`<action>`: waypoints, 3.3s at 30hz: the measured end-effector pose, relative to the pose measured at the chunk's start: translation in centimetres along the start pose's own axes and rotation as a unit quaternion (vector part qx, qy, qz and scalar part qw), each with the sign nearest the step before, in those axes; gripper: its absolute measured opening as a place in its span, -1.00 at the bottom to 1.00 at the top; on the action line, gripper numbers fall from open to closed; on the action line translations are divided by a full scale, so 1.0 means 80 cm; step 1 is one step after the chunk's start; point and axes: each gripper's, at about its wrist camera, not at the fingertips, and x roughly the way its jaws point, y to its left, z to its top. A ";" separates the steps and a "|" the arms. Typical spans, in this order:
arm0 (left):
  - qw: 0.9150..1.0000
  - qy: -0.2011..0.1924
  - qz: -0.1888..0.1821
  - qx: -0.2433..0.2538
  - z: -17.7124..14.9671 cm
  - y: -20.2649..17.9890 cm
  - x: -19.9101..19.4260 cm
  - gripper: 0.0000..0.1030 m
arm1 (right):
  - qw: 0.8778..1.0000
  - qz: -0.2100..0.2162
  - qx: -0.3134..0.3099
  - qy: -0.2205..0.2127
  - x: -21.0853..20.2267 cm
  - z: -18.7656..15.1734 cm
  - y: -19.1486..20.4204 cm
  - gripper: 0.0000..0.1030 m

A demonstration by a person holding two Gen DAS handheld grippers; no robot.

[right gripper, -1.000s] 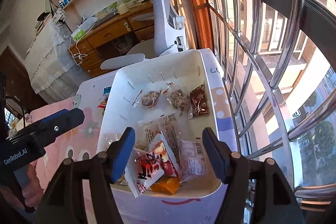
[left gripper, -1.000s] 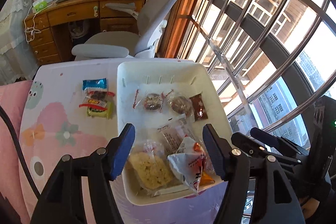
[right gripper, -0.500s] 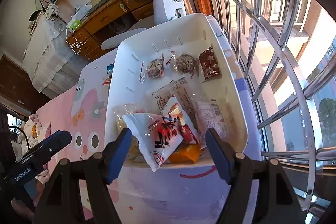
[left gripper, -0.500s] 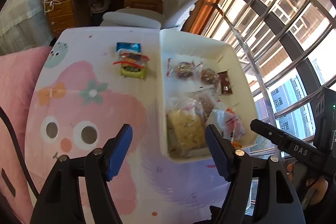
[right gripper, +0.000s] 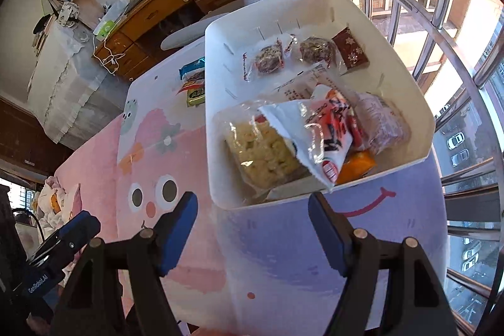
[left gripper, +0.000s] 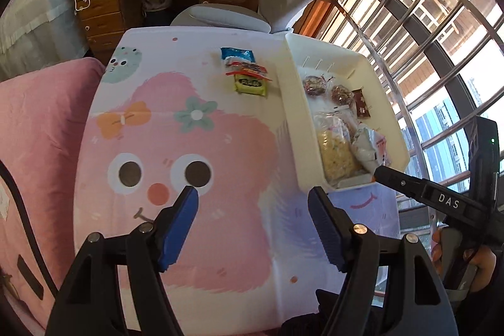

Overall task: Organize snacks
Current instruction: 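Withdraw both tools back from the tray, then move the left tool to the blue packet while the right tool approaches the red-label pack, then grasp the blue packet with the left tool while the right tool grasps the red-label brown-snack pack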

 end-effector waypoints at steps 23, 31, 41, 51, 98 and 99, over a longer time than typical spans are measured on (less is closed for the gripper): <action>0.991 0.030 -0.001 0.133 0.074 0.115 -0.016 0.38 | 0.995 -0.039 -0.006 -0.090 0.032 -0.030 0.169 0.43; 0.990 0.030 -0.009 0.140 0.138 0.117 0.018 0.38 | 0.989 -0.056 -0.010 -0.136 0.047 0.004 0.185 0.43; 0.985 0.039 -0.003 0.168 0.223 0.102 0.104 0.38 | 0.977 -0.077 -0.018 -0.199 0.099 0.070 0.192 0.43; 0.979 0.034 -0.010 0.198 0.303 0.086 0.199 0.38 | 0.975 -0.087 -0.026 -0.203 0.175 0.110 0.193 0.43; 0.949 0.095 -0.059 0.297 0.340 -0.001 0.405 0.28 | 0.967 -0.161 -0.105 -0.167 0.300 0.133 0.195 0.09; 0.948 0.094 -0.058 0.297 0.338 -0.001 0.404 0.23 | 0.968 -0.157 -0.101 -0.166 0.299 0.134 0.194 0.08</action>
